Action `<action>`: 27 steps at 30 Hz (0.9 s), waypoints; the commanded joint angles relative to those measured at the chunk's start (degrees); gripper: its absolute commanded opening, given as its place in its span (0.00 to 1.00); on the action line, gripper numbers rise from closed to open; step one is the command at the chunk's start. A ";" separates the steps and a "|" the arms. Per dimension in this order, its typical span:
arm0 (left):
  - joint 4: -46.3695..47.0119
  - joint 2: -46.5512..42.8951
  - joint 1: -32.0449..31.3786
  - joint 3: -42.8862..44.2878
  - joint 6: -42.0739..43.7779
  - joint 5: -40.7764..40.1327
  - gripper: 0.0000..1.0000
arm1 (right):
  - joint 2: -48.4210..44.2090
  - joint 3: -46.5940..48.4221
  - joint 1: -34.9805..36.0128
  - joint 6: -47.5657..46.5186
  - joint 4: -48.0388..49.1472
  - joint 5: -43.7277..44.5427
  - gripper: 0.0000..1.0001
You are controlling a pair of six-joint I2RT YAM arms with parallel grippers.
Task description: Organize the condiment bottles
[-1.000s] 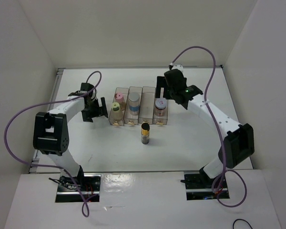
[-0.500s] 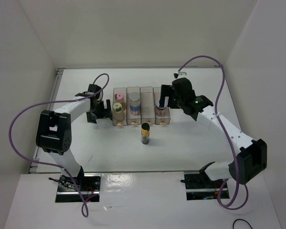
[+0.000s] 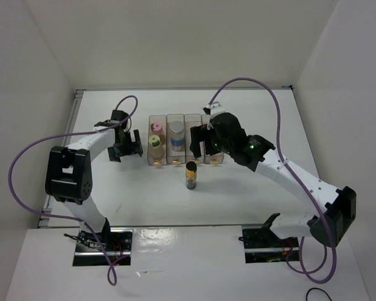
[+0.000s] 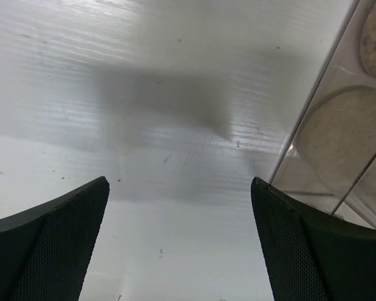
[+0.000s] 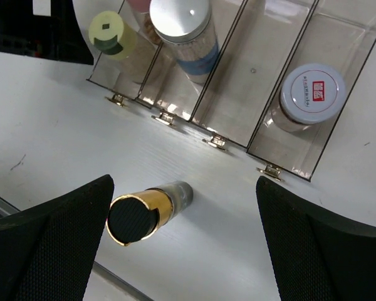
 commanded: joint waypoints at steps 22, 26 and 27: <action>-5.06 -13.55 2.08 2.36 -1.08 -1.06 1.00 | 4.52 -6.88 10.48 -3.37 5.26 3.13 0.98; -5.06 -15.21 2.61 2.36 -0.55 -1.06 1.00 | 6.28 -6.88 10.48 -3.37 6.49 4.62 0.90; -5.58 -15.22 2.61 2.36 -0.55 -1.06 1.00 | 6.98 -6.88 10.48 -3.37 7.01 4.01 0.87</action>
